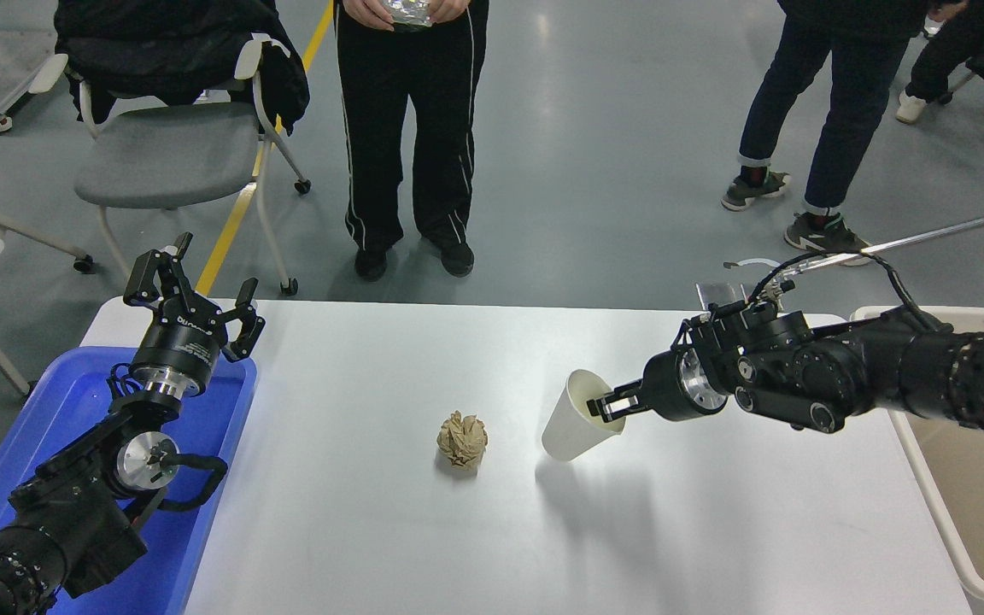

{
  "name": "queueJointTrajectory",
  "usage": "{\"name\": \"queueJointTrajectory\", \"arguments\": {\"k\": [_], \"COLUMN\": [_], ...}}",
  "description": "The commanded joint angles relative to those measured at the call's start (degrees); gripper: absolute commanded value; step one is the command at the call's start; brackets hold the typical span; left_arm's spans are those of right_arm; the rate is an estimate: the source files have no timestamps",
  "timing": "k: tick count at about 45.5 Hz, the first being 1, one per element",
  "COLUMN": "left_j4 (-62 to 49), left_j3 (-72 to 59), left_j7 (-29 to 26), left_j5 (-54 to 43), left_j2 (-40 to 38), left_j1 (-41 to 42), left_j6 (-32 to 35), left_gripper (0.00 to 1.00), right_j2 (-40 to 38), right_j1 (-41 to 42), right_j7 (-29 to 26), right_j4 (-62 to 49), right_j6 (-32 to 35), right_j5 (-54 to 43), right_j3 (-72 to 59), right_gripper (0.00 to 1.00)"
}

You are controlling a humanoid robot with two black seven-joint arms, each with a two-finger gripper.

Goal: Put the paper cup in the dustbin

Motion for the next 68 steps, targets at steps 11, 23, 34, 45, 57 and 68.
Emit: {"name": "queueJointTrajectory", "arguments": {"k": [11, 23, 34, 45, 57, 68], "left_j4": [0.0, 0.0, 0.0, 0.0, 0.0, 0.0], "left_j3": [0.0, 0.0, 0.0, 0.0, 0.0, 0.0], "left_j7": [0.08, -0.01, -0.01, -0.01, -0.01, -0.01], "left_j5": [0.0, 0.0, 0.0, 0.0, 0.0, 0.0], "left_j2": [-0.02, 0.07, -0.02, -0.02, 0.07, -0.02], "left_j1": [0.0, 0.0, 0.0, 0.0, 0.0, 0.0], "left_j6": [0.0, 0.0, 0.0, 0.0, 0.0, 0.0], "left_gripper": [1.0, 1.0, 1.0, 1.0, 1.0, 1.0], "right_j2": [-10.26, -15.0, -16.15, -16.32, -18.35, -18.43], "right_j1": [-1.05, -1.4, -2.45, -4.3, -7.2, -13.52], "right_j7": [1.77, 2.12, 2.03, 2.03, 1.33, 1.07], "right_j4": [0.79, 0.7, -1.23, -12.12, -29.25, -44.46], "right_j6": [4.25, 7.59, 8.12, 8.21, 7.77, 7.77], "right_j5": [12.94, 13.74, 17.87, 26.82, 36.49, 39.84], "right_j3": [20.4, 29.54, 32.8, 32.97, 32.88, 32.88], "right_gripper": [0.0, 0.0, 0.0, 0.0, 0.0, 0.0]}}
